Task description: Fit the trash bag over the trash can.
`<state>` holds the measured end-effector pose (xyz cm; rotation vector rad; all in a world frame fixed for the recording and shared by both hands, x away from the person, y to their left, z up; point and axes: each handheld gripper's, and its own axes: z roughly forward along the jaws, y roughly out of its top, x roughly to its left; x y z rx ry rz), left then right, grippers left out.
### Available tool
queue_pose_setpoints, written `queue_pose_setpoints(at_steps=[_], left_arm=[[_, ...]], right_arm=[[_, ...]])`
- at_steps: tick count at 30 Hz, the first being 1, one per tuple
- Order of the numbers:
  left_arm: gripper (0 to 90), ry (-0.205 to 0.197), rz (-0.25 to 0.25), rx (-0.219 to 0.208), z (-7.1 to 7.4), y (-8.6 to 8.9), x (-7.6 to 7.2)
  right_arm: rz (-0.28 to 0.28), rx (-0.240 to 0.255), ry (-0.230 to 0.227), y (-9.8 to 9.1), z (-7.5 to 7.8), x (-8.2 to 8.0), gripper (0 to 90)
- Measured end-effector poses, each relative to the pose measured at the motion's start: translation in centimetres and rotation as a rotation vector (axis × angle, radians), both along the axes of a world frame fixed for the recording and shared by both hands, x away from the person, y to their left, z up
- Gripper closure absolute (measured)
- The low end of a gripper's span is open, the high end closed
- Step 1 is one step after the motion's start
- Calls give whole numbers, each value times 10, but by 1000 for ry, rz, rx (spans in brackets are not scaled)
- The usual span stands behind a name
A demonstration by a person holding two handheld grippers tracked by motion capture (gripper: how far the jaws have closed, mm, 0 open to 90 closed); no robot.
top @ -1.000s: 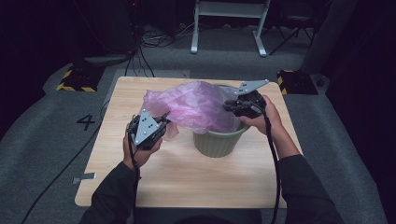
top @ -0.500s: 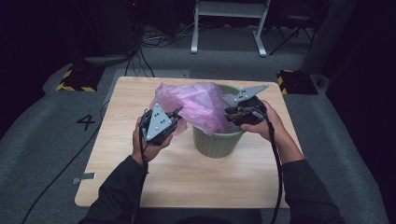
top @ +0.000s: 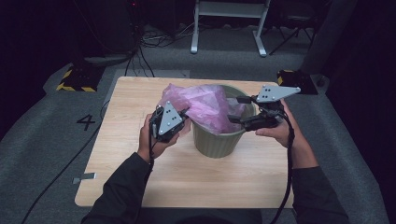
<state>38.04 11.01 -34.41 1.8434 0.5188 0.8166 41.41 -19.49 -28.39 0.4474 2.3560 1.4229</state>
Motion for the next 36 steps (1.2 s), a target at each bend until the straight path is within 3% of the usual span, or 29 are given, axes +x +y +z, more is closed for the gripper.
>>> queue_pose_setpoints(at_steps=[4, 9, 10, 12, 14, 17, 20, 22, 26, 28, 36], left_arm=[[896, 11, -7, 20, -1, -7, 1], [895, 22, -27, 31, -2, -12, 1], [895, 23, -30, 34, -2, -13, 1], [895, 25, -36, 32, -3, -13, 1], [889, 29, -47, 28, -4, -14, -1], [851, 30, -71, 19, -4, -12, -2], [741, 46, -92, -8, -5, -10, -4], [656, 61, -138, -49, -5, -5, -8], [377, 84, -146, -73, -2, 0, -19], [303, 74, -140, -77, -1, 4, -27], [205, 71, -109, -146, -5, 40, -49]], right_arm=[[68, 14, -27, 11, 4, -16, 237], [69, -52, -45, 32, -3, -25, 268], [52, -77, -45, 37, -6, -25, 304], [22, -113, -59, 41, -12, -22, 467], [9, -130, -48, 42, -17, -17, 628], [-1, -130, -45, 40, -23, -13, 791], [-14, -104, -31, 33, -27, -9, 870], [-26, -93, -22, 27, -28, -7, 885], [-48, -76, -11, 15, -30, -5, 886], [-63, -66, -5, 9, -31, -5, 886], [-96, -45, 21, -17, -33, -3, 882]])
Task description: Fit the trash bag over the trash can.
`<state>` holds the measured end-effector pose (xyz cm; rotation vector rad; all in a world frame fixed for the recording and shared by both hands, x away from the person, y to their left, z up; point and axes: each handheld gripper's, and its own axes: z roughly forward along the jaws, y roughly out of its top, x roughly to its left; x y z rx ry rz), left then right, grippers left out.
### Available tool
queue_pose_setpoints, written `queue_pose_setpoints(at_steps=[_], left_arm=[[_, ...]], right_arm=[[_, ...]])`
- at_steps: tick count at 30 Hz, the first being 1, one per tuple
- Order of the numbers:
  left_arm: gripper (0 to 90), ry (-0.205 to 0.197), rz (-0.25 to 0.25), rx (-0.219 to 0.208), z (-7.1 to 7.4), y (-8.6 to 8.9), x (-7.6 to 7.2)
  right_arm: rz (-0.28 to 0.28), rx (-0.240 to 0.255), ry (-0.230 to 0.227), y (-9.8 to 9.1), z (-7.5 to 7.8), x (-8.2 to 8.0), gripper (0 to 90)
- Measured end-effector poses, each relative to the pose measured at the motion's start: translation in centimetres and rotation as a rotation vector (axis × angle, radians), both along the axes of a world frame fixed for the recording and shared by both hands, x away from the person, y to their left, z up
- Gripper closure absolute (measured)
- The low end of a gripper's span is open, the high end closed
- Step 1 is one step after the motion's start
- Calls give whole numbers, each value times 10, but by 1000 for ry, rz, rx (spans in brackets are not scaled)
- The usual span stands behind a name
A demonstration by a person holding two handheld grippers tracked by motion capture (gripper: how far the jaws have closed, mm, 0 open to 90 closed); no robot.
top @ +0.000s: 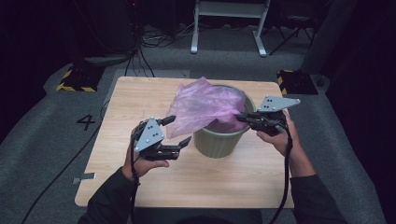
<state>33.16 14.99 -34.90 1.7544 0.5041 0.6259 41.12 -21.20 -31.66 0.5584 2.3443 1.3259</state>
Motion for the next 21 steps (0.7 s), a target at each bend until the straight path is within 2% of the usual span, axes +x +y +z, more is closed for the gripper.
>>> queue_pose_setpoints(at_steps=[1, 3, 7, 10, 11, 13, 15, 16, 18, 20, 21], left_arm=[[204, 2, 12, -8, -1, 5, -1], [189, 34, 15, -23, -3, 13, 2], [164, 89, 49, -34, -11, 19, 14], [185, 124, 8, -60, -14, 19, 20], [201, 115, 4, -44, -15, 16, 20], [316, 81, -14, -6, -14, 11, 17], [462, 27, -20, 13, -12, 4, 12], [568, 10, -34, 29, -11, 2, 11], [719, -39, -32, 71, -9, -6, 7], [814, -51, -50, 81, -9, -11, 6], [834, -53, -56, 94, -8, -13, 5]], right_arm=[[-3, -2, 3, -2, 0, 0, 881], [4, -2, 9, -6, -2, 2, 881], [4, -14, 17, -10, -5, 5, 876], [3, -11, 24, -13, -9, 8, 861], [5, -7, 26, -14, -10, 8, 856], [-3, -18, 26, -14, -12, 9, 785], [17, -18, 24, -13, -13, 8, 729], [29, -20, 11, -13, -13, 6, 691], [21, -17, 0, -13, -12, 3, 598], [18, -9, -10, -14, -10, 0, 482], [4, -7, -15, -14, -8, -1, 437]])
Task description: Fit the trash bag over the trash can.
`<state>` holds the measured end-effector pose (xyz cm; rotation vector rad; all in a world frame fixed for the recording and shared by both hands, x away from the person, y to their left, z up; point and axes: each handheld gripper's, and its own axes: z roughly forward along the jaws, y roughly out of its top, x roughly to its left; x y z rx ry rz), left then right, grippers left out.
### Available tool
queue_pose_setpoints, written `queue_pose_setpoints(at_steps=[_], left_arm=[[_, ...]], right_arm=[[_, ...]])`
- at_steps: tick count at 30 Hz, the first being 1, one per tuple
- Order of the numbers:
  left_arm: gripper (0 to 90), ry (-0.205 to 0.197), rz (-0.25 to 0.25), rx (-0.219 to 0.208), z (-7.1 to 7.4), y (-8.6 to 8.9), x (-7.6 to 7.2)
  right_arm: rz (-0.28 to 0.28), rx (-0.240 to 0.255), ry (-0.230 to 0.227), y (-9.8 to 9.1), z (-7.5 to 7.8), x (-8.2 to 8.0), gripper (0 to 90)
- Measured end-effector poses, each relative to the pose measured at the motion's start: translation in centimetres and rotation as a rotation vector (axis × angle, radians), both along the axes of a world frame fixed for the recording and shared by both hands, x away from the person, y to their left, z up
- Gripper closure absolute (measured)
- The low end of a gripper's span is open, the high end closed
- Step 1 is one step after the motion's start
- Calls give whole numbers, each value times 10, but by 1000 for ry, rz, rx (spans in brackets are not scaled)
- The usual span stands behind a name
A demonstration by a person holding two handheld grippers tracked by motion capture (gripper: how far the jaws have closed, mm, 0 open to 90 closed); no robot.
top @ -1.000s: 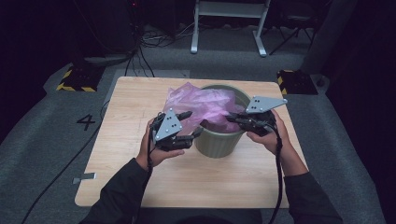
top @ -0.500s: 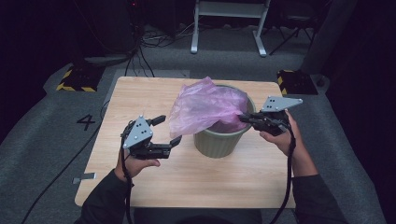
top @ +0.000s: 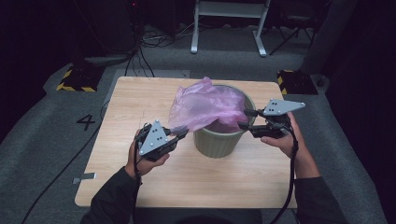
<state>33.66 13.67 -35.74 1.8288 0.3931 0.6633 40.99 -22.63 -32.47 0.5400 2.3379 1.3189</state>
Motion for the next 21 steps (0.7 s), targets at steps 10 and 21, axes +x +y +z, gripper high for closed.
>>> queue_pose_setpoints(at_steps=[10, 21], left_arm=[[887, -22, -54, 52, 2, -17, -8], [782, -27, -106, 63, 1, -31, -21]], right_arm=[[62, 61, -103, 16, 24, -25, 277], [216, -51, -122, 71, 13, -27, 627]])
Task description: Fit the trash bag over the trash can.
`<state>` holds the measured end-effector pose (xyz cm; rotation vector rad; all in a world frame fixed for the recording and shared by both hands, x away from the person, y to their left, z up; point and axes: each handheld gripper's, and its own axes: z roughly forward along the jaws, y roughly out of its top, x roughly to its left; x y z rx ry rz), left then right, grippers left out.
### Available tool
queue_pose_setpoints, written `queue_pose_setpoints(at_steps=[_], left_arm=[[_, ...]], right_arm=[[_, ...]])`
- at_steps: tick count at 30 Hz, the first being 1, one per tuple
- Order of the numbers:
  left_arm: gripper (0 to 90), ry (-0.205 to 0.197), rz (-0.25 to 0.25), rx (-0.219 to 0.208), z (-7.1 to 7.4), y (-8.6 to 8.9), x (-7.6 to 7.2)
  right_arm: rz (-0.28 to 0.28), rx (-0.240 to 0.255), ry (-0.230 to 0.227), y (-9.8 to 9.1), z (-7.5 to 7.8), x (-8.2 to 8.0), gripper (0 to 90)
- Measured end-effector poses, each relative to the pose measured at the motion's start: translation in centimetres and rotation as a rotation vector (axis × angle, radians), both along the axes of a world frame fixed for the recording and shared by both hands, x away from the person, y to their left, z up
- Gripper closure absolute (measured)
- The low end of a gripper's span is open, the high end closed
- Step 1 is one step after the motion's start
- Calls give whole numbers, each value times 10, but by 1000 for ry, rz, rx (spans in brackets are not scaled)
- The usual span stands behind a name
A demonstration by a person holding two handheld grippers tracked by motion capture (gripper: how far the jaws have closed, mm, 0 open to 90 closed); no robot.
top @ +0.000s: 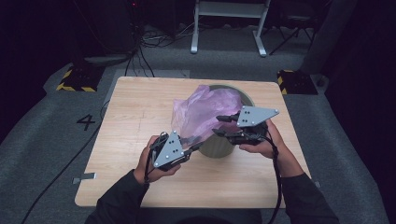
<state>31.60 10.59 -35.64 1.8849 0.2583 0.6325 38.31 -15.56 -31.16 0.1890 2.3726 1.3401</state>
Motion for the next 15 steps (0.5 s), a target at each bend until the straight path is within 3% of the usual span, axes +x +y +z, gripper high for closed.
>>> queue_pose_setpoints(at_steps=[4, 6, 10, 15], left_arm=[[709, 6, -17, -2, 0, 1, -5], [650, 9, -26, -7, 0, 4, -8], [491, 33, -38, -17, 1, 11, -14], [436, 51, -12, -46, 3, 24, -15]], right_arm=[[21, -12, 6, -3, -6, 0, 851], [20, -11, 4, -6, -7, -1, 900], [9, 12, -4, -18, -10, -7, 900], [-27, 42, -1, -34, -11, -12, 900]])
